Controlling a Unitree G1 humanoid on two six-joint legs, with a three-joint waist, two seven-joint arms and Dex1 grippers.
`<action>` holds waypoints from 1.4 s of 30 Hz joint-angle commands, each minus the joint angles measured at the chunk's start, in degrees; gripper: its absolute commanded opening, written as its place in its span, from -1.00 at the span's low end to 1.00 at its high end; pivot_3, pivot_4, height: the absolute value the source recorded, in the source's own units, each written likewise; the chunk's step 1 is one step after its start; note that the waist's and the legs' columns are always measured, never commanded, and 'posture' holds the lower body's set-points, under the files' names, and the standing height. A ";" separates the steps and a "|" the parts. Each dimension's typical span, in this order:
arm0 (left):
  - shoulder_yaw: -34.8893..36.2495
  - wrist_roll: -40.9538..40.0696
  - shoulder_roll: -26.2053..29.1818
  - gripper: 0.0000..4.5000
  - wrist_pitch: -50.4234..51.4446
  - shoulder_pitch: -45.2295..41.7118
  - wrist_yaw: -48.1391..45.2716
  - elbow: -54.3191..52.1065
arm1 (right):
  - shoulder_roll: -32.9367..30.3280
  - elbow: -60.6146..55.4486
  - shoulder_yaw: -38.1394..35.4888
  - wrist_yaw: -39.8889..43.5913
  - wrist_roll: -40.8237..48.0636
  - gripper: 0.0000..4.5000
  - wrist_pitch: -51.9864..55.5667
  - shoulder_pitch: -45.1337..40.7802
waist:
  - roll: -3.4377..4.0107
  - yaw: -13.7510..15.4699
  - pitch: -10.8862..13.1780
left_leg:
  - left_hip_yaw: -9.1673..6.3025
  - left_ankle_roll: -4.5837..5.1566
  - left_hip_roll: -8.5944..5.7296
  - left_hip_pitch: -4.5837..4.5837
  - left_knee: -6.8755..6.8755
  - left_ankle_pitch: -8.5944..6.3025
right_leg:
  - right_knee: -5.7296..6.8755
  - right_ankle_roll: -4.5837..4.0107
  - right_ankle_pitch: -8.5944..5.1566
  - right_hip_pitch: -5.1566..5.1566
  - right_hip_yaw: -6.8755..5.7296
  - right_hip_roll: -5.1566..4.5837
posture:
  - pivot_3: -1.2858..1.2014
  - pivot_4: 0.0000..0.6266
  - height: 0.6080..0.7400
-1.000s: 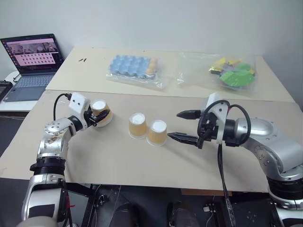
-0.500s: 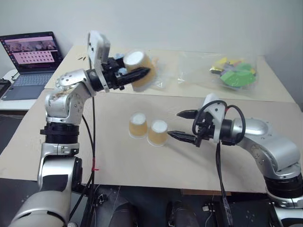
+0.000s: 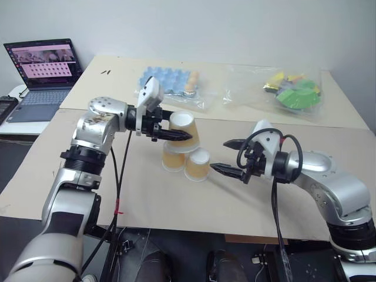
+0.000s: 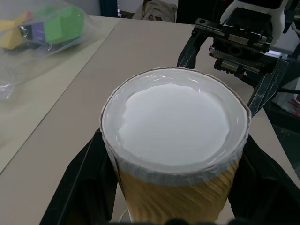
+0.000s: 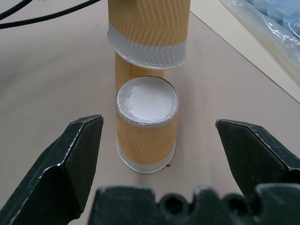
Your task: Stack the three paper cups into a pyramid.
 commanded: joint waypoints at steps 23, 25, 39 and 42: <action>-0.25 5.64 -5.29 0.98 -6.51 -3.10 -0.96 4.91 | -0.87 -2.88 -2.91 -1.81 1.51 1.00 -0.66 0.96 | -0.01 0.01 0.00 | -0.06 0.02 0.01 0.05 0.10 -0.01 | -0.01 0.00 0.00 0.03 0.03 -0.01 | 0.03 -0.52 0.89; 0.66 4.67 -5.28 0.98 -5.01 -3.76 -1.06 4.25 | -0.79 -2.67 -2.76 -1.69 1.53 1.00 -0.82 0.85 | 0.00 0.01 0.00 | -0.07 0.02 0.01 0.05 0.09 -0.01 | -0.02 0.00 0.00 0.03 0.03 -0.01 | 0.03 -0.52 0.89; 15.67 -10.60 -1.28 0.98 17.20 -9.99 7.54 -7.70 | 0.26 0.09 -0.58 -0.39 0.37 1.00 -3.01 0.09 | -0.01 -0.27 0.00 | -0.12 0.02 0.02 0.03 0.10 -0.01 | 0.00 0.00 0.00 0.01 0.04 -0.01 | 0.03 -0.52 0.89; 24.94 -11.11 -1.83 0.98 16.78 -8.19 23.60 -7.20 | 0.38 0.75 -0.35 -0.59 -0.33 1.00 -3.78 0.33 | -0.01 -0.43 0.00 | -0.16 0.02 0.02 0.07 0.10 -0.01 | 0.00 0.00 0.00 0.04 0.06 -0.02 | 0.03 -0.52 0.89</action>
